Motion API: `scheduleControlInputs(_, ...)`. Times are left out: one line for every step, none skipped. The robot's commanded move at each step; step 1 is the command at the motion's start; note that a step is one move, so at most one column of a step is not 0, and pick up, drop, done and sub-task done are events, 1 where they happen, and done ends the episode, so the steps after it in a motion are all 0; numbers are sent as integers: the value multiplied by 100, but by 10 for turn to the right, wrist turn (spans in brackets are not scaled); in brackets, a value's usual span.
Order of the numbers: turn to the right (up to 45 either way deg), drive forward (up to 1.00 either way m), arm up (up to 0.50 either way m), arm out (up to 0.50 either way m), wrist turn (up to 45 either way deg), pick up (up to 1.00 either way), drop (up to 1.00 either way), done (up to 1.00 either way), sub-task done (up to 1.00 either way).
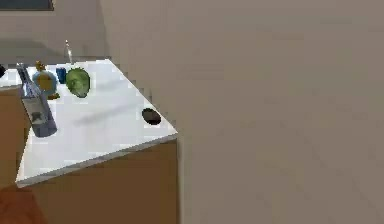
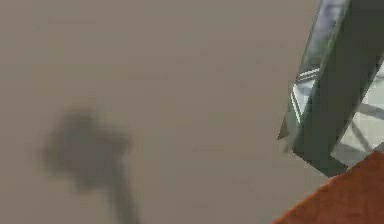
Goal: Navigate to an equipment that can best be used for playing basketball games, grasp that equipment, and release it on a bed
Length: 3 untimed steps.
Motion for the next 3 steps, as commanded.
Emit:
scheduleControlInputs(-450, 0, 0, 0, 0, 0, 0, 0, 0)
scheduleControlInputs(-450, 0, 0, 0, 0, 0, 0, 0, 0)
scheduleControlInputs(-270, 0, 0, 0, 0, 0, 0, 0, 0)
